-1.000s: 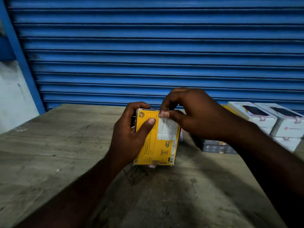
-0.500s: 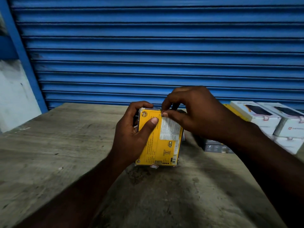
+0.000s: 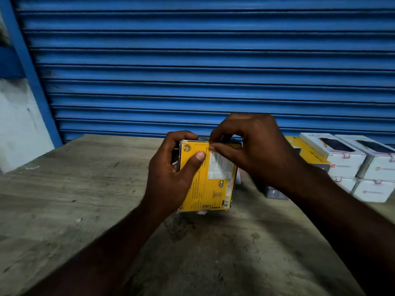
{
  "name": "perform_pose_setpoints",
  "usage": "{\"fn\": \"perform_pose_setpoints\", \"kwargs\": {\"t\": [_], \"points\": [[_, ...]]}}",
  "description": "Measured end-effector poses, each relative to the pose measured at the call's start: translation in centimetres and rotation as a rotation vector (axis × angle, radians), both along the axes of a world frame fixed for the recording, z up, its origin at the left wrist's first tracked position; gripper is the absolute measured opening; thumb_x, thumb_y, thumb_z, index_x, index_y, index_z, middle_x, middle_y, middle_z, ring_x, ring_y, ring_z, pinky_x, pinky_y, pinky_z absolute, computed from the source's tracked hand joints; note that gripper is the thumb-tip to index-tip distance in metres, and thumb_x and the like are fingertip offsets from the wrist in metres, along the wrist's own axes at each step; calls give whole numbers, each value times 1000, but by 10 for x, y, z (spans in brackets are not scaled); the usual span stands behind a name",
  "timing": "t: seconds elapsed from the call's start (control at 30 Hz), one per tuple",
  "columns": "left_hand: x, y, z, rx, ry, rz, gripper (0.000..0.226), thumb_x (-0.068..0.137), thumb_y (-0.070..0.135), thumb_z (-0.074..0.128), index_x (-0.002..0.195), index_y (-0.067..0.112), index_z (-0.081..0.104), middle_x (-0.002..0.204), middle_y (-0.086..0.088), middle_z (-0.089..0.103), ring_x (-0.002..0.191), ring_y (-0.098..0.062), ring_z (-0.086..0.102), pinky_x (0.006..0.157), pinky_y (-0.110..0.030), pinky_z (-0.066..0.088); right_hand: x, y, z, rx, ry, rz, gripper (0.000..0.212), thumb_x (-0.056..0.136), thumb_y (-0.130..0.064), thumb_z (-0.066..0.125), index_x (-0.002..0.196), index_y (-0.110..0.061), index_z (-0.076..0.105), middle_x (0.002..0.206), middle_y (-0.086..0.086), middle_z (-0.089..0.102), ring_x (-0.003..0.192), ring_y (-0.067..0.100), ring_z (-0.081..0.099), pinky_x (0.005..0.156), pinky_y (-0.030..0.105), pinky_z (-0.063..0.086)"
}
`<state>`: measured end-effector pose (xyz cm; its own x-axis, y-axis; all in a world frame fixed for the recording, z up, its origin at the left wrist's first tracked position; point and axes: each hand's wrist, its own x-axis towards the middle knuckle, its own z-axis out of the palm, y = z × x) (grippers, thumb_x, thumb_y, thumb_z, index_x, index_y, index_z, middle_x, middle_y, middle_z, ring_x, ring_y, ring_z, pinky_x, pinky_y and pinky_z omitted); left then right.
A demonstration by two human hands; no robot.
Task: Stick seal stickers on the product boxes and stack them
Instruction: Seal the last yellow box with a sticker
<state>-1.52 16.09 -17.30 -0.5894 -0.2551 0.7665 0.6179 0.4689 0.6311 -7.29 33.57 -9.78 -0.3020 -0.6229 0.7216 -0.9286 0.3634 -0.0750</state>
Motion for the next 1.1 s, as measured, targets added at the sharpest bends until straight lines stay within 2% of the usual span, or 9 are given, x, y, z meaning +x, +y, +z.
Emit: {"fn": "perform_pose_setpoints", "kwargs": {"t": [0.17,0.3,0.43,0.5,0.67,0.77,0.83,0.93,1.1], "points": [[1,-1,1,6,0,-12,28,86,27,68,109,36,55,102,26,63,95,-2,66,75,-13,51,0,0,2,6,3,-13,12,85,-30,73,93,-22,75,88,-7,70,82,6,64,73,31,54],[0,-4,1,8,0,-22,28,84,39,65,110,38,55,104,22,64,97,-5,66,77,-17,53,0,-2,-1,-21,9,-24,15,86,-29,74,99,-22,74,91,-7,71,83,4,64,75,23,51],[0,-4,1,1,-19,-44,27,83,42,63,109,39,54,105,20,63,96,-6,66,76,-18,54,-2,-2,-1,-37,-120,-55,54,82,-33,78,132,-26,59,96,-12,71,86,2,65,82,16,49],[-1,-5,1,-7,-27,-51,27,84,42,62,109,41,53,107,20,62,97,-8,66,75,-21,56,-6,-1,-2,-34,-226,-65,64,76,-39,82,134,-26,57,98,-14,70,90,0,65,86,20,52],[-1,-4,1,3,-26,-65,27,85,42,61,110,39,53,108,17,62,97,-11,66,75,-24,57,-15,0,-15,-180,-457,-31,40,75,-44,80,110,-29,69,101,-15,69,97,-6,62,81,9,48],[-1,-5,1,-1,-13,-61,27,86,40,60,111,36,53,107,16,62,97,-11,66,75,-24,57,-17,-6,-27,-259,-711,85,32,81,-42,76,109,-25,71,109,-10,71,104,1,65,92,27,54],[-2,-7,0,-4,-23,-48,26,87,40,60,111,37,52,107,15,62,95,-12,66,76,-30,58,-15,-10,-35,-304,-826,147,27,87,-34,72,111,-21,71,111,-7,71,105,7,67,93,31,55],[-3,-6,-3,17,-34,-61,24,89,38,60,111,35,51,104,16,63,92,-11,66,77,-32,58,-11,-13,-40,-353,-866,189,26,90,-22,68,115,-14,69,113,-4,71,102,7,67,85,21,54],[-3,3,-8,26,-49,-90,24,93,25,55,113,33,46,101,23,61,90,-4,64,76,-21,54,-5,-15,-43,-451,-836,145,27,86,-26,73,111,-18,70,108,-6,72,96,5,69,81,21,57]]}}
